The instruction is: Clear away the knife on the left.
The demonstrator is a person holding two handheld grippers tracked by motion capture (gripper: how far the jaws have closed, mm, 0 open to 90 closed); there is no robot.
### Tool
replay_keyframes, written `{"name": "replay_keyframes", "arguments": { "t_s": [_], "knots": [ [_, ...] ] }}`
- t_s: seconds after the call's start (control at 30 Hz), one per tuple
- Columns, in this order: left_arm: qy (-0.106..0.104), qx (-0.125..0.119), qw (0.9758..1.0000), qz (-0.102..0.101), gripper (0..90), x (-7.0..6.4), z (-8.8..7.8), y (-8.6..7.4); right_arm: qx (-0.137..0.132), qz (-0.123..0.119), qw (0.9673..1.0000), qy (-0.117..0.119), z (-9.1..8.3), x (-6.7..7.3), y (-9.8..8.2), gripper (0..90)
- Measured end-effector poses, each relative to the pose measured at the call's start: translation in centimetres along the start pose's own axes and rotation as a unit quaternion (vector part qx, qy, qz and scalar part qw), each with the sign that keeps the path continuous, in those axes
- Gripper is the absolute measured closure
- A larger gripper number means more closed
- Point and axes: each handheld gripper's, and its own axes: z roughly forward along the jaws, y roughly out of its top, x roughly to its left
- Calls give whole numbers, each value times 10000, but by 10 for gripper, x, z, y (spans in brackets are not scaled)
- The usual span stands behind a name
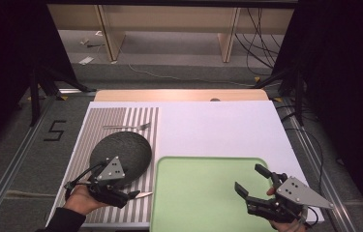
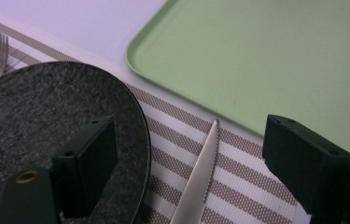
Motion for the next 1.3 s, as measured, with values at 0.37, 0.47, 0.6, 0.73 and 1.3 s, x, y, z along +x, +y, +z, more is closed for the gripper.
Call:
{"name": "replay_keyframes", "arguments": {
  "t_s": [0.37, 0.47, 0.6, 0.73, 1.3],
  "knots": [
    [-58, 671, 9975, 235, 182, 4, -5, -2, 21, -14, 10000, -6, 0, -1, 0, 189],
    [-136, 833, 9960, 288, 194, 5, -9, -3, 47, -10, 10000, -1, 1, 0, 0, 189],
    [-240, 924, 9950, 282, 202, 7, -10, -6, 48, -11, 10000, 4, 1, 0, 0, 189],
    [-237, 1184, 9923, 265, 202, 10, -8, -10, 45, -8, 10000, 6, 1, 0, 0, 189],
    [-277, 2123, 9763, 314, 249, 12, 2, -24, 45, -26, 10000, 13, 1, 0, 0, 189]
  ]
}}
